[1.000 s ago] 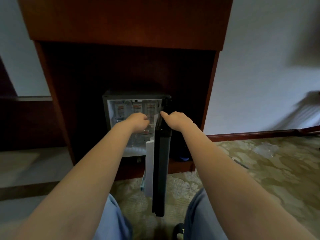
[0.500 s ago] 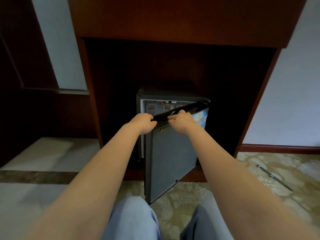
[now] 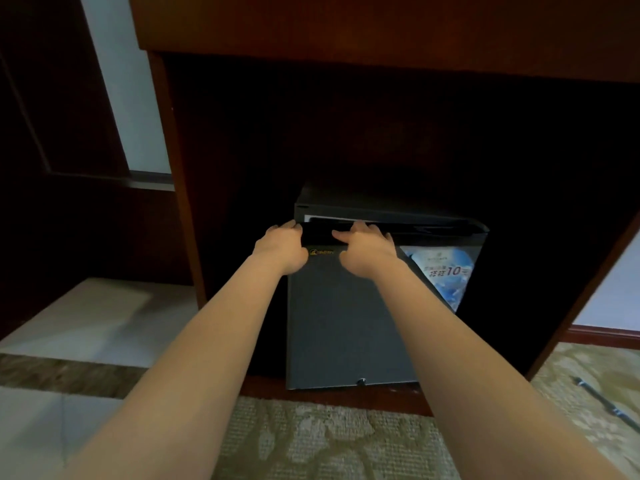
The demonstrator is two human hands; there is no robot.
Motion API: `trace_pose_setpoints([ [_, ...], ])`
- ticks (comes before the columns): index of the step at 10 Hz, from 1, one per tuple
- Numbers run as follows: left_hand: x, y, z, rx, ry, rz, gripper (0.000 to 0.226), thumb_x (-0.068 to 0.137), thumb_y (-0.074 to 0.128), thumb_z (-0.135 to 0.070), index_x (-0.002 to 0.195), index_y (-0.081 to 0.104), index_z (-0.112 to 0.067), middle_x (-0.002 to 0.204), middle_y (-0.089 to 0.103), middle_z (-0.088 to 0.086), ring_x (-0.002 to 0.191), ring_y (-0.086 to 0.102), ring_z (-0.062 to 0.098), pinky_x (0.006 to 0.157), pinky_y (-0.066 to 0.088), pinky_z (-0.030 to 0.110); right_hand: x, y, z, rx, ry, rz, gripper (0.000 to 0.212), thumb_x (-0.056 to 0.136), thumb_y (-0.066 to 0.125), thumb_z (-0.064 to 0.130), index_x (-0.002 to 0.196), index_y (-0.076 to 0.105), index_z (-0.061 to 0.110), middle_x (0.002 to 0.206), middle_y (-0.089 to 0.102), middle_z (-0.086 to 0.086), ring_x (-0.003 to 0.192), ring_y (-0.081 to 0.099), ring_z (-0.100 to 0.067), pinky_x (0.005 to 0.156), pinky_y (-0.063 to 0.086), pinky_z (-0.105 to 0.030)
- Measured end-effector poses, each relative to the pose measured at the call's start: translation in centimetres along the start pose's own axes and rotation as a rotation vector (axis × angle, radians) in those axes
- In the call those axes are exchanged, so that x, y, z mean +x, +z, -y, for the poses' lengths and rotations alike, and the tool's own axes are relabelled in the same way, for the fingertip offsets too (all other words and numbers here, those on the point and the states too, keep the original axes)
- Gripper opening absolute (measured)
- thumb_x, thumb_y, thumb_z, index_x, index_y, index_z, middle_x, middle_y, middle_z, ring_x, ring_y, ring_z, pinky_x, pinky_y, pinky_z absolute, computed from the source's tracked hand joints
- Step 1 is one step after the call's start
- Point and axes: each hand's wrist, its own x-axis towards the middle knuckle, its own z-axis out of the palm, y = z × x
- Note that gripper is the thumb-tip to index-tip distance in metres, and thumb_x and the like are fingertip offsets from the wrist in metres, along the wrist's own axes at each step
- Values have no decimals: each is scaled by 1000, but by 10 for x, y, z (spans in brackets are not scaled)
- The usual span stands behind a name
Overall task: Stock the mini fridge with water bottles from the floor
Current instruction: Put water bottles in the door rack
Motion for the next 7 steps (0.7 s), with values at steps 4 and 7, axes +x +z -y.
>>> trace_pose_setpoints([
  [4,64,18,9,5,-74,66,73,95,45,-27,152,-1,-22,159,-10,-10,147,4,27,115,25,45,55,8,-10,-9,-20,-23,69,89,43,14,149,20,40,152,21,-4,140,17,-28,118,13,-51],
  [7,27,-9,-10,12,-65,139,48,88,51,-35,129,50,-12,133,50,8,116,51,26,94,45,32,10,-23,-13,172,-47,-24,61,92,50,20,149,29,22,156,25,-6,143,23,-25,113,31,-41],
])
